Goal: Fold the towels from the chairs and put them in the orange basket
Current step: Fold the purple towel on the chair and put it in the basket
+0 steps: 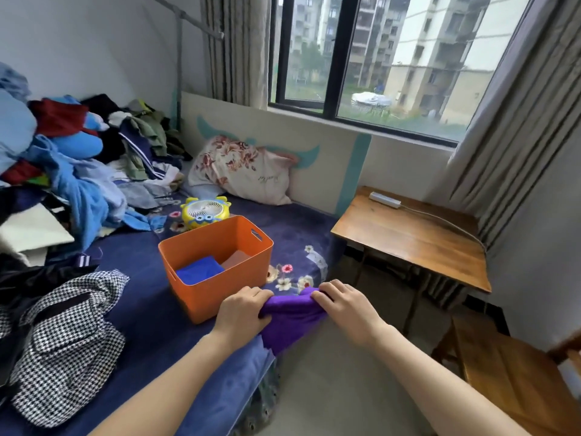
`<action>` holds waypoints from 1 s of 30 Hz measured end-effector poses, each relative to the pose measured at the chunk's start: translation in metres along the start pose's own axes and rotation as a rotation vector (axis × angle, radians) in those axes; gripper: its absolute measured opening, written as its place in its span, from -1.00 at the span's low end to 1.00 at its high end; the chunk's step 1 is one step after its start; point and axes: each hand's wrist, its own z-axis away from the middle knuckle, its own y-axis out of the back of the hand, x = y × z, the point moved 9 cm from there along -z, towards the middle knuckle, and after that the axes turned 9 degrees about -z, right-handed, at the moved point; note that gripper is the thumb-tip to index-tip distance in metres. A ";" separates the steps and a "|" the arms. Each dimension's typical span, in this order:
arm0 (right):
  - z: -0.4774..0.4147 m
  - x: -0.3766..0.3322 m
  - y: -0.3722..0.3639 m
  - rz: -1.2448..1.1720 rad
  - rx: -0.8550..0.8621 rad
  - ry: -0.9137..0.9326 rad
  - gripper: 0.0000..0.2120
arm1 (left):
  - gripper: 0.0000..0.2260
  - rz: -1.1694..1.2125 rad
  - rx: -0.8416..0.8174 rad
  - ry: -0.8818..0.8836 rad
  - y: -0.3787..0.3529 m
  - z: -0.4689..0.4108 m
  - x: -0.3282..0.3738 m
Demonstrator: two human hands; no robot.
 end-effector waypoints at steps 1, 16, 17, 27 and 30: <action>-0.004 0.014 -0.005 0.003 -0.006 0.022 -0.72 | -0.71 0.005 -0.010 0.017 -0.007 -0.012 -0.001; -0.167 0.140 -0.150 -0.260 -0.008 0.198 -0.49 | -0.55 -0.132 -0.049 0.296 -0.081 -0.123 -0.152; -0.181 0.147 -0.154 -0.261 -0.003 0.215 -0.51 | -0.54 -0.136 -0.046 0.316 -0.083 -0.133 -0.163; -0.278 0.229 -0.243 -0.371 -0.020 0.273 -0.66 | -0.56 -0.170 -0.123 0.428 -0.161 -0.207 -0.245; -0.291 0.245 -0.286 -0.405 -0.062 0.323 -0.69 | -0.56 -0.211 -0.207 0.484 -0.192 -0.211 -0.258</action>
